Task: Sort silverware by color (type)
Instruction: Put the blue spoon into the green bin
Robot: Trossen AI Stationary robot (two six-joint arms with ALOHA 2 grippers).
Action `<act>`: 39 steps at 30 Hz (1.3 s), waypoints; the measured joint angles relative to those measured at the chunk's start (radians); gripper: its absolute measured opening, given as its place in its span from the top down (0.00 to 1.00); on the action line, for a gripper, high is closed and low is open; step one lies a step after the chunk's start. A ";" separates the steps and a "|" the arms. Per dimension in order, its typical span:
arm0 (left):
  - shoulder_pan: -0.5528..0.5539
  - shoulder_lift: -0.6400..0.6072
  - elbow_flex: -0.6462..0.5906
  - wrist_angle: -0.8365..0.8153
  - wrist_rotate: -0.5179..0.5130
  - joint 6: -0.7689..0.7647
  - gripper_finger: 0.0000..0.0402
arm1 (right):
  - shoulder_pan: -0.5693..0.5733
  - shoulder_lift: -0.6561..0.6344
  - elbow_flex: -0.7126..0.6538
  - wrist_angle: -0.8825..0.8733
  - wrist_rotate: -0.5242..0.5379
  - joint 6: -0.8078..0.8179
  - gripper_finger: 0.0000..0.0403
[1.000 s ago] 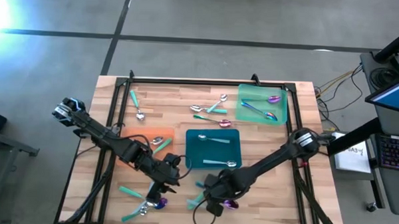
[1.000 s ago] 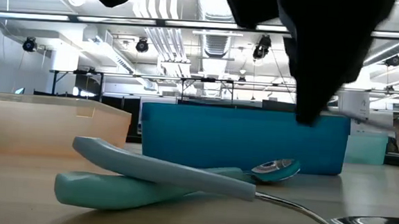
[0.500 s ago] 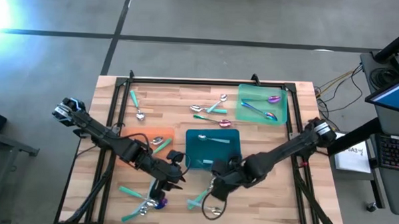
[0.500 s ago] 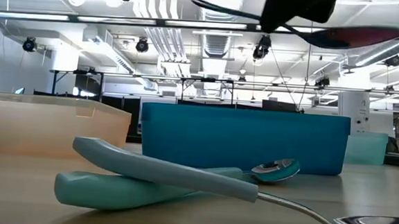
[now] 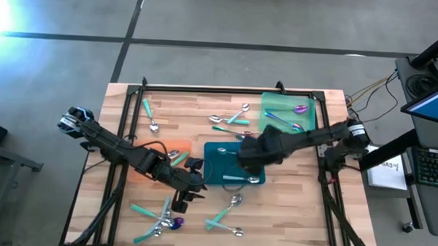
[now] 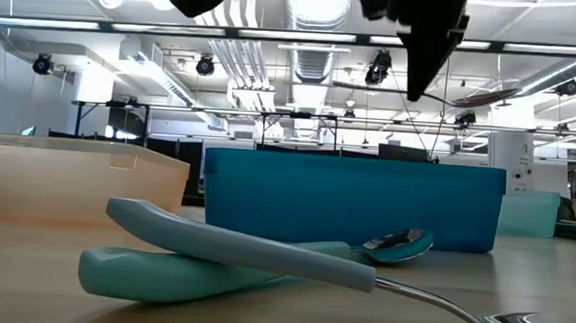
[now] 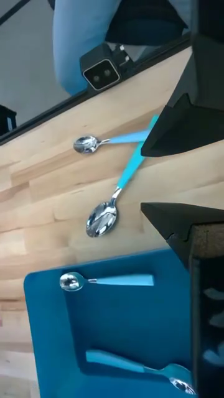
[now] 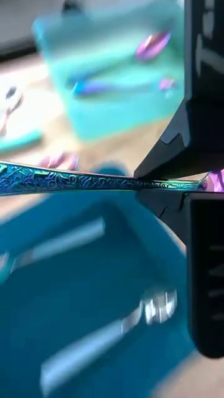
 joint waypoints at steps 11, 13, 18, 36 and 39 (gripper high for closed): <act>0.004 0.000 0.000 0.000 -0.005 0.003 0.72 | -0.311 -0.005 -0.065 -0.147 0.106 -0.140 0.97; 0.006 0.000 0.000 -0.002 -0.012 0.003 0.72 | -0.387 -0.005 -0.087 -0.139 0.107 -0.189 0.97; 0.014 -0.001 0.000 -0.014 -0.025 -0.009 0.72 | -0.583 -0.005 -0.163 -0.105 0.106 -0.279 0.97; 0.039 -0.020 -0.026 -0.016 -0.053 -0.076 0.72 | -0.842 -0.005 -0.349 0.153 0.105 -0.466 0.88; 0.041 -0.020 -0.026 -0.016 -0.055 -0.093 0.72 | -0.841 -0.005 -0.337 0.156 0.105 -0.473 0.84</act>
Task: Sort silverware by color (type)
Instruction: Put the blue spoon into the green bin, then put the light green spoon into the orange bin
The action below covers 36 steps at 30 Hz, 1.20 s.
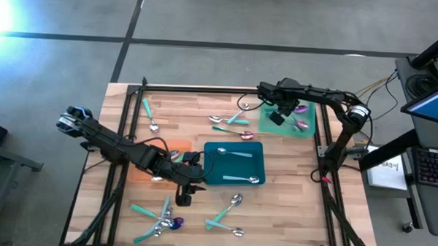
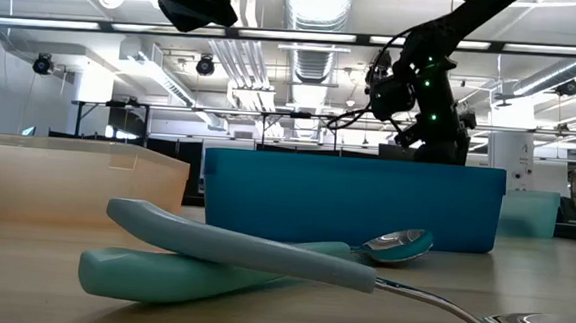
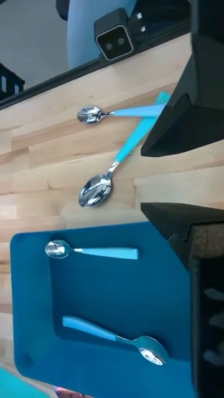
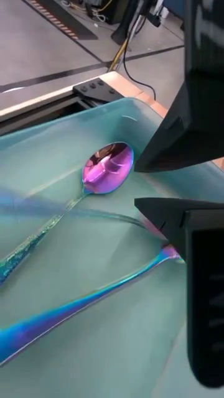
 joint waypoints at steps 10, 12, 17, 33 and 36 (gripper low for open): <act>0.003 -0.001 -0.014 -0.003 -0.022 -0.090 0.72 | 0.016 -0.002 0.025 0.006 -0.002 0.000 0.74; 0.005 -0.002 -0.014 -0.002 -0.025 -0.096 0.72 | 0.034 -0.008 0.027 0.008 -0.011 0.000 0.74; 0.025 -0.004 -0.014 -0.002 -0.025 -0.096 0.72 | 0.102 -0.052 0.027 0.013 -0.102 0.028 0.74; 0.049 -0.002 -0.014 0.038 -0.024 -0.058 0.72 | 0.637 -0.166 0.026 0.159 -0.171 0.157 0.79; 0.047 0.006 -0.014 0.057 -0.023 -0.060 0.72 | 0.736 -0.157 0.026 0.212 -0.171 0.160 0.80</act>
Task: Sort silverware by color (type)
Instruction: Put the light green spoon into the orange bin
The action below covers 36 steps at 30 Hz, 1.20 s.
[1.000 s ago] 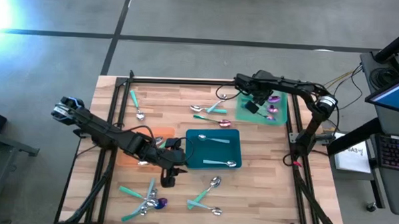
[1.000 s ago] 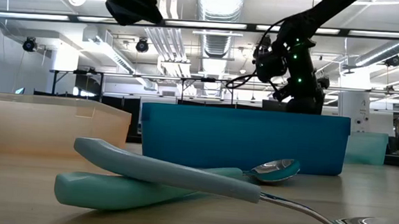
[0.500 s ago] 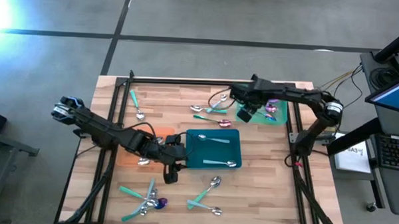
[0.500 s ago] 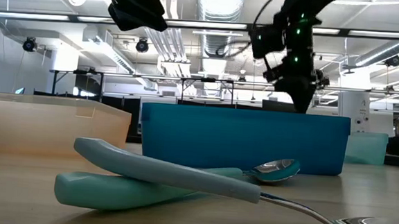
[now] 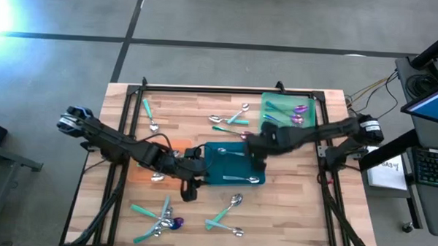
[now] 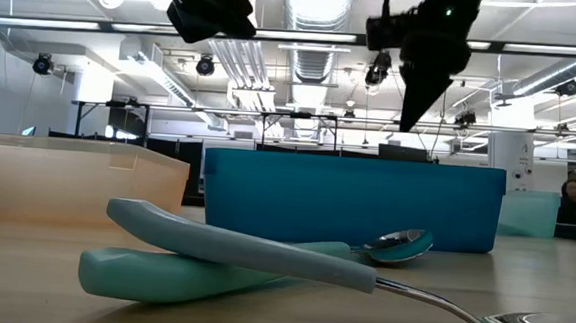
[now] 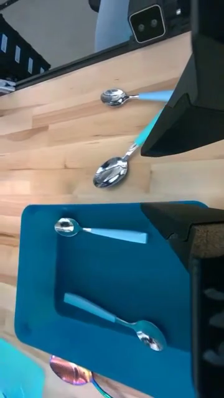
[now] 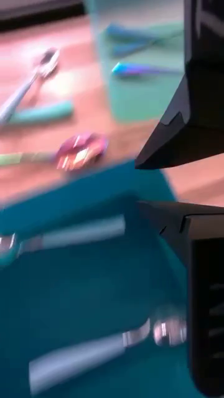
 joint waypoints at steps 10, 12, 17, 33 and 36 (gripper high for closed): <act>-0.024 0.018 -0.010 0.040 0.001 -0.068 0.72 | 0.211 0.007 -0.004 0.245 0.004 0.039 0.76; -0.024 0.019 -0.018 0.062 0.001 -0.072 0.72 | 0.234 0.007 -0.009 0.285 0.004 0.044 0.75; -0.030 0.019 -0.052 0.139 0.002 -0.092 0.72 | 0.269 0.007 -0.017 0.309 0.004 0.073 0.73; -0.037 -0.039 -0.074 0.080 0.063 -0.115 0.72 | 0.293 0.007 -0.092 0.465 -0.177 0.008 0.74; -0.055 -0.033 -0.077 0.068 0.061 -0.115 0.72 | 0.293 0.007 -0.141 0.564 -0.253 -0.098 0.75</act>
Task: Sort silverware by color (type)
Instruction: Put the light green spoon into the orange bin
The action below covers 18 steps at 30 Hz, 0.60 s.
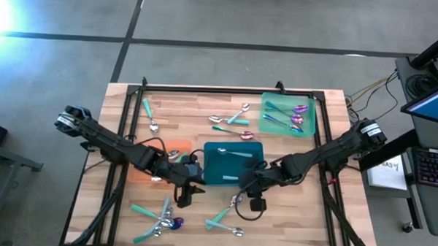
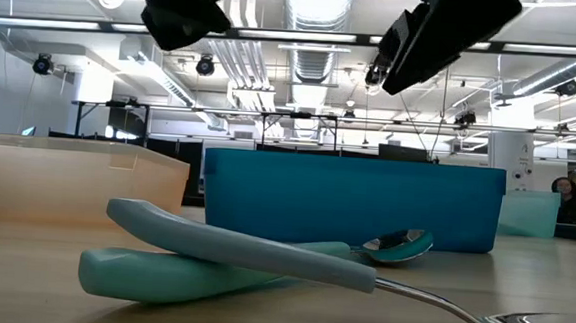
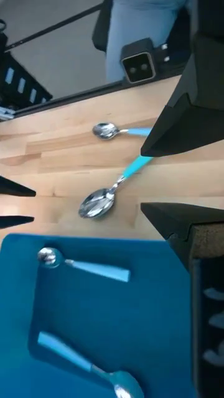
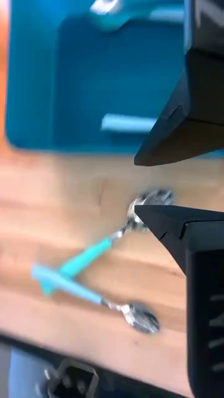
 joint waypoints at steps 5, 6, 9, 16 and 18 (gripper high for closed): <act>-0.047 0.008 0.000 0.006 -0.022 -0.017 0.72 | 0.000 0.000 -0.083 0.200 -0.075 -0.122 0.75; -0.057 0.009 0.000 0.006 -0.034 -0.028 0.72 | -0.001 0.000 -0.094 0.227 -0.084 -0.129 0.75; -0.078 0.008 0.000 0.005 -0.078 -0.075 0.72 | -0.002 0.011 -0.116 0.282 -0.119 -0.148 0.75; -0.118 0.007 0.000 0.003 -0.161 -0.155 0.72 | -0.002 0.126 -0.086 0.293 -0.135 -0.220 0.74; -0.128 0.006 0.000 0.002 -0.166 -0.169 0.72 | -0.002 0.156 -0.057 0.274 -0.135 -0.233 0.74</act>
